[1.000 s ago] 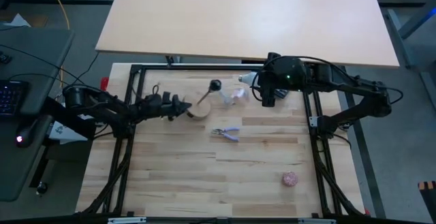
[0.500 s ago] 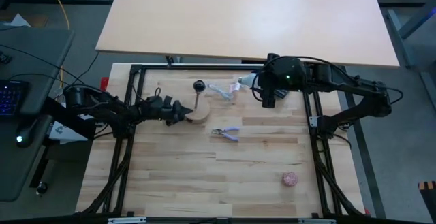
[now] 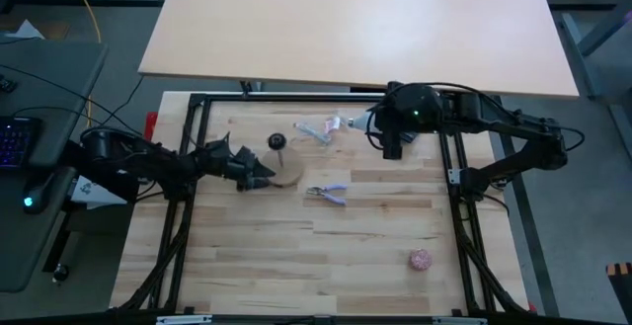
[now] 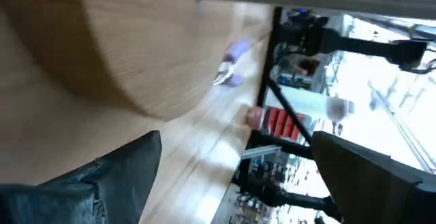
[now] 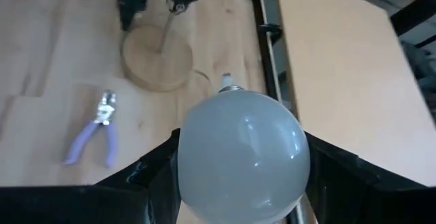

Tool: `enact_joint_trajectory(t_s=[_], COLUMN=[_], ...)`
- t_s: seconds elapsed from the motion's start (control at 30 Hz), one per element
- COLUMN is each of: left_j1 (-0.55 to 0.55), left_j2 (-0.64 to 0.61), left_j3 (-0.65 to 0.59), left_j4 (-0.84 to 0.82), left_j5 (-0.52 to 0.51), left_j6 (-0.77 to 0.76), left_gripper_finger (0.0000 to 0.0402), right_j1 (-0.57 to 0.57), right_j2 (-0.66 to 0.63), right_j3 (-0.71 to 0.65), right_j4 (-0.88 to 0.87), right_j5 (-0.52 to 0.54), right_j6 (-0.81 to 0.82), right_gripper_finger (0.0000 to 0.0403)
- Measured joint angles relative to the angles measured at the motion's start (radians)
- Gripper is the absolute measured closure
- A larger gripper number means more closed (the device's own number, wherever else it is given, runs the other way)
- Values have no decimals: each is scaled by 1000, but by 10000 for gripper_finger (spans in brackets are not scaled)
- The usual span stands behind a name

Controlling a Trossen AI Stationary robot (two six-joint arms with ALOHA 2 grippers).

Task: Screw lightbulb
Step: Remove the light bulb from the lamp socket

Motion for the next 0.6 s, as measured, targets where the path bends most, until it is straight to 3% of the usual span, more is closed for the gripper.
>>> enact_joint_trajectory(t_s=[0.23, 0.37, 0.53, 0.6], left_j1=[2, -7, -31, -46], left_j2=[-112, -202, -330, -385], left_j3=[0, 1, 1, 1], left_j4=[23, 135, 167, 163], left_j5=[-125, -173, -244, -295], left_j6=[102, 216, 231, 244], left_gripper_finger=[33, 33, 33, 33], right_j1=[-5, -5, 55, 89], right_j2=[3, 6, 6, 2], right_j3=[0, -49, -263, -391], right_j4=[-151, -197, -174, -81], right_j5=[-97, -211, -302, -335], right_j6=[111, 214, 305, 354], right_gripper_finger=[162, 162, 162, 162])
